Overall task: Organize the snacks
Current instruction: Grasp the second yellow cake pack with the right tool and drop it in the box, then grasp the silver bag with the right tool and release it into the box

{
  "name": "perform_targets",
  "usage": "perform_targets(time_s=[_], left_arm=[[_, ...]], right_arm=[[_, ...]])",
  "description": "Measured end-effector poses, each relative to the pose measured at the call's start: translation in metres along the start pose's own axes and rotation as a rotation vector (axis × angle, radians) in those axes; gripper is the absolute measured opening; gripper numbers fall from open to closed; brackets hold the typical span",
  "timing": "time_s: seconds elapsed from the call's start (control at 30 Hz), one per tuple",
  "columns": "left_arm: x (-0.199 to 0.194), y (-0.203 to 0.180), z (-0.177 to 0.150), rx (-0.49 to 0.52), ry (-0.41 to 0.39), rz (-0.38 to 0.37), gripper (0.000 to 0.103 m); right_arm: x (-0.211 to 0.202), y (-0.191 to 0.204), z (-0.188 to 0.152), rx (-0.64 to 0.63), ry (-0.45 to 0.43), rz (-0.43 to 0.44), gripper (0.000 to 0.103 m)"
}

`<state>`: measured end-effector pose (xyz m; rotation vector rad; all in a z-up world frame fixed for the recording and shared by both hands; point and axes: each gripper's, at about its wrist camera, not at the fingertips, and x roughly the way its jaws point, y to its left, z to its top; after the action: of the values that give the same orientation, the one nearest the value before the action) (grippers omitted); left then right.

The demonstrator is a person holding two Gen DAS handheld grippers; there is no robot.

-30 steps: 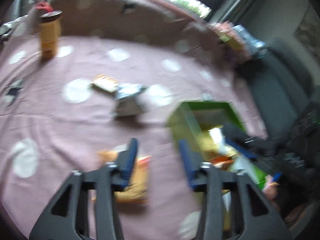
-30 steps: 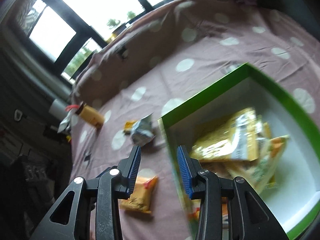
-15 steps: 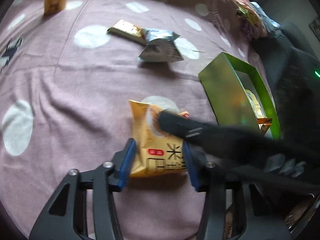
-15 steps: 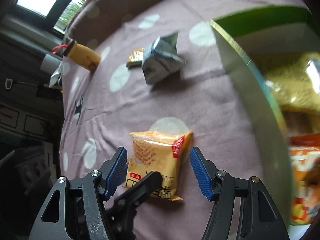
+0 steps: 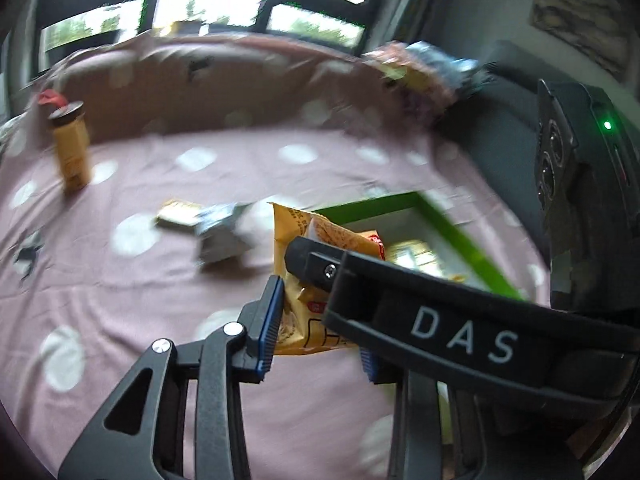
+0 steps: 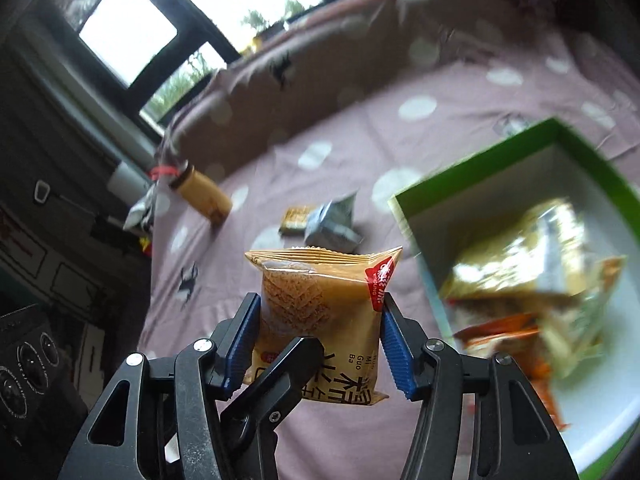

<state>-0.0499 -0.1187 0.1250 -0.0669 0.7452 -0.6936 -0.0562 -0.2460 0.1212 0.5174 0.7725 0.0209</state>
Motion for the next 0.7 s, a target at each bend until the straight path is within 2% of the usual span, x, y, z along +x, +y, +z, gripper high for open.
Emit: perform_targets(time_s=[0.1,0.2,0.33,0.37,0.4,0.43,0.53,0.6,0.7], left_arm=[[0.016,-0.017,0.003,-0.002,0.010,-0.098,0.032],[0.036,-0.031,0.005,-0.006,0.039,-0.163,0.032],[0.055,-0.044,0.006,-0.027,0.084,-0.207,0.032],[0.060,-0.044,0.006,-0.039,0.096,-0.213,0.035],[0.060,-0.047,0.004,-0.042,0.110,-0.210,0.043],[0.061,-0.047,0.004,-0.037,0.126,-0.199,0.047],[0.053,-0.037,0.009,-0.022,0.110,-0.163,0.062],[0.048,-0.017,0.016,-0.065,0.082,-0.133,0.075],[0.040,0.030,0.026,-0.171,0.034,-0.083,0.080]], right_arm=[[-0.021,-0.019,0.007,0.016,-0.072,-0.094,0.060],[-0.025,-0.040,0.013,0.074,-0.079,-0.145,0.060],[-0.026,-0.063,0.019,0.147,-0.071,-0.186,0.060],[-0.026,-0.067,0.019,0.159,-0.066,-0.193,0.060],[-0.024,-0.071,0.020,0.174,-0.059,-0.198,0.060],[-0.024,-0.072,0.020,0.176,-0.055,-0.201,0.060],[-0.025,-0.069,0.025,0.164,-0.075,-0.233,0.061],[-0.028,-0.064,0.030,0.162,-0.108,-0.249,0.073],[-0.030,-0.048,0.043,0.128,-0.136,-0.248,0.077]])
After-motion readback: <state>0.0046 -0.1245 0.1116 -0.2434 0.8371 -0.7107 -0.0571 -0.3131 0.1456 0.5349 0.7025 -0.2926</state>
